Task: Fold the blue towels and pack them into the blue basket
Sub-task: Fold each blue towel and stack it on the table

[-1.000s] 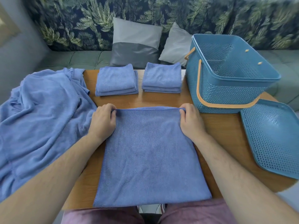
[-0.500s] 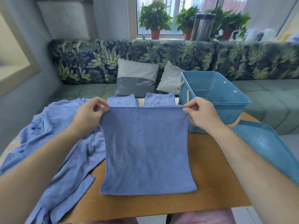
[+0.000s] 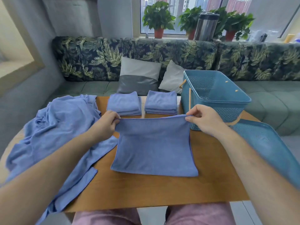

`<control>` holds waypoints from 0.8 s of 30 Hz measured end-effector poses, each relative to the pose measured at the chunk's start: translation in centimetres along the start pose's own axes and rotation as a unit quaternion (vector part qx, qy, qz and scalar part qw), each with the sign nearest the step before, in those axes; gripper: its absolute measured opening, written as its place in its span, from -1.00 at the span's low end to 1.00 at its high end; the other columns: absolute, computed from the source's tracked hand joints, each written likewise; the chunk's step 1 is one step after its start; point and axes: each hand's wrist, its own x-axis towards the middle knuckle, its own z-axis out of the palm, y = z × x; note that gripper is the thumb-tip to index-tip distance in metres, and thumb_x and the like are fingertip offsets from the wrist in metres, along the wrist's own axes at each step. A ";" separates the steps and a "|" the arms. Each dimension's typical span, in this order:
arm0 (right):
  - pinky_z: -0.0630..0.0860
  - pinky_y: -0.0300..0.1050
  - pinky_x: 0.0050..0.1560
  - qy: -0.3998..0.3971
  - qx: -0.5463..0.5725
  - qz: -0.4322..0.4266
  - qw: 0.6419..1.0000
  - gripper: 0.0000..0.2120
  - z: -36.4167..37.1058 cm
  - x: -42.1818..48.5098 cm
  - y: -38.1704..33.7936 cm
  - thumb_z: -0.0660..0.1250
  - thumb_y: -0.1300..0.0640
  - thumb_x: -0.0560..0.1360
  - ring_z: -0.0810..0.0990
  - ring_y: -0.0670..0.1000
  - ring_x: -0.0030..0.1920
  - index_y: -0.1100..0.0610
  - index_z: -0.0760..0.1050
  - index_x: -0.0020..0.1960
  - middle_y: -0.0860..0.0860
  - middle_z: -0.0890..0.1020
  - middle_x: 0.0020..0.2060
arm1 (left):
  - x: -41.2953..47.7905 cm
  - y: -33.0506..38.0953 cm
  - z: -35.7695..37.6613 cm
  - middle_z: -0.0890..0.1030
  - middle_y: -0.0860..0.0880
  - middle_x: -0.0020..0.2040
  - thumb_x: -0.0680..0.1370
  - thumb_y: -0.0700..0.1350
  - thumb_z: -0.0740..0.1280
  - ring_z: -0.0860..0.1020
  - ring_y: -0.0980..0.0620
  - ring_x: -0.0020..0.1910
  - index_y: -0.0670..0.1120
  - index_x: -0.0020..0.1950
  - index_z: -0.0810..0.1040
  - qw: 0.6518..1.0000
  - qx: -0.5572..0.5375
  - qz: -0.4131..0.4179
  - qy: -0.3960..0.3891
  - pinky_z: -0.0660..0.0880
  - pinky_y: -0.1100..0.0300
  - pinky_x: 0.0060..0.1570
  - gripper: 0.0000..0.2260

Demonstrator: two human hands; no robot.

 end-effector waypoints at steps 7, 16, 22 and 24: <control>0.39 -0.22 -0.19 0.009 0.009 0.018 1.000 -0.82 1.1 -0.7 2.0 0.53 0.20 0.47 0.54 -0.10 -0.27 -0.02 0.58 -0.18 -0.06 0.64 -0.26 | -0.8 1.1 -0.2 0.55 0.01 -0.18 0.64 -0.27 0.26 0.48 0.13 -0.22 -0.10 0.03 0.49 0.997 -0.053 -0.031 0.038 0.37 0.43 -0.24 -0.92; 0.41 -0.27 -0.20 0.025 0.021 0.015 0.999 -0.87 0.4 -0.2 1.7 0.52 0.20 0.48 0.56 -0.12 -0.27 0.02 0.60 -0.15 -0.02 0.66 -0.23 | 0.2 1.3 -1.8 0.53 0.11 -0.21 0.54 -0.22 0.45 0.49 0.11 -0.22 0.02 -0.10 0.46 0.992 -0.096 -0.043 0.068 0.40 0.33 -0.19 -0.79; 0.41 -0.44 -0.27 0.035 0.030 0.015 0.999 -0.87 -0.6 -0.3 0.6 0.51 0.21 0.48 0.56 -0.13 -0.26 0.03 0.60 -0.14 -0.04 0.66 -0.23 | 0.8 1.7 -3.4 0.54 0.09 -0.19 0.49 -0.19 0.52 0.48 0.29 -0.27 0.09 -0.13 0.47 0.990 -0.108 -0.054 0.074 0.39 0.46 -0.21 -0.73; 0.43 -0.44 -0.30 0.045 0.044 0.017 0.998 -0.87 -1.2 -0.2 0.1 0.51 0.23 0.48 0.58 -0.08 -0.26 0.05 0.60 -0.14 0.01 0.67 -0.22 | 1.1 2.2 -4.4 0.58 0.07 -0.20 0.47 -0.20 0.54 0.50 0.31 -0.29 0.09 -0.14 0.53 0.987 -0.120 -0.062 0.084 0.40 0.49 -0.23 -0.75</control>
